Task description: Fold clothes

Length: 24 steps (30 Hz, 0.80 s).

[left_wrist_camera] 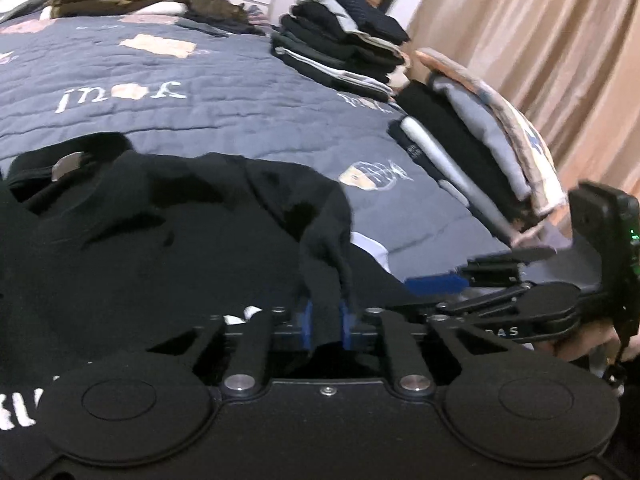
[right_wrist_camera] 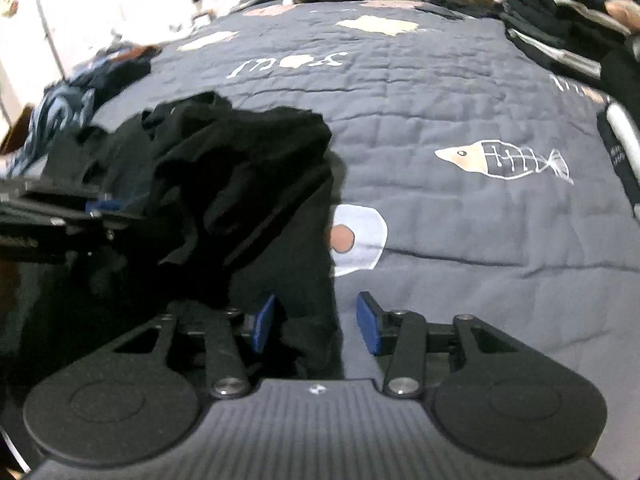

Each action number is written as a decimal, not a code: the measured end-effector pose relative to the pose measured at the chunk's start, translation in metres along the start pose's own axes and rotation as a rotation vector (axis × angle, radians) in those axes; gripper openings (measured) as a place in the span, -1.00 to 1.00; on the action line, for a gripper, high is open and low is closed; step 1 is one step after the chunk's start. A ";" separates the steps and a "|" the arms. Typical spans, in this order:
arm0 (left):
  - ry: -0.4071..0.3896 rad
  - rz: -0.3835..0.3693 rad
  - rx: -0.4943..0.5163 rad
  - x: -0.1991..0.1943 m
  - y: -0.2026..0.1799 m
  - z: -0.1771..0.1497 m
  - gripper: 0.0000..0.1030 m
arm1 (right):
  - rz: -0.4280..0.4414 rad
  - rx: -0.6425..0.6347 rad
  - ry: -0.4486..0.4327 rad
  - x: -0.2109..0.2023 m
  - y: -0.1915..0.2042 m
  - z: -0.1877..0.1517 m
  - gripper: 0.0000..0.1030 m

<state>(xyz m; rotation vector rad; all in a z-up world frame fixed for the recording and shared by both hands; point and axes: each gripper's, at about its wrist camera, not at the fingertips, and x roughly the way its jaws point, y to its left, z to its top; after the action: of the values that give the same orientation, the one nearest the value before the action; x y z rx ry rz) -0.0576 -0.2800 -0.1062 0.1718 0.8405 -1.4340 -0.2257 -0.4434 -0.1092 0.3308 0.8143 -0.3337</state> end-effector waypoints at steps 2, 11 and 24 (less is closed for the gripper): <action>-0.032 0.020 -0.038 -0.007 0.009 0.005 -0.83 | 0.021 0.043 -0.002 -0.001 -0.003 0.001 -0.63; -0.016 0.241 -0.129 -0.024 0.053 0.017 -0.77 | 0.076 0.228 -0.075 -0.013 -0.026 0.009 -0.91; -0.104 0.144 -0.028 -0.037 0.026 0.053 0.09 | 0.031 0.127 -0.017 -0.004 -0.016 0.015 -0.75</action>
<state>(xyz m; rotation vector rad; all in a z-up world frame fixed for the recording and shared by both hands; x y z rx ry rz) -0.0097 -0.2761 -0.0560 0.1326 0.7476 -1.2851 -0.2250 -0.4629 -0.0991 0.4579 0.7721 -0.3598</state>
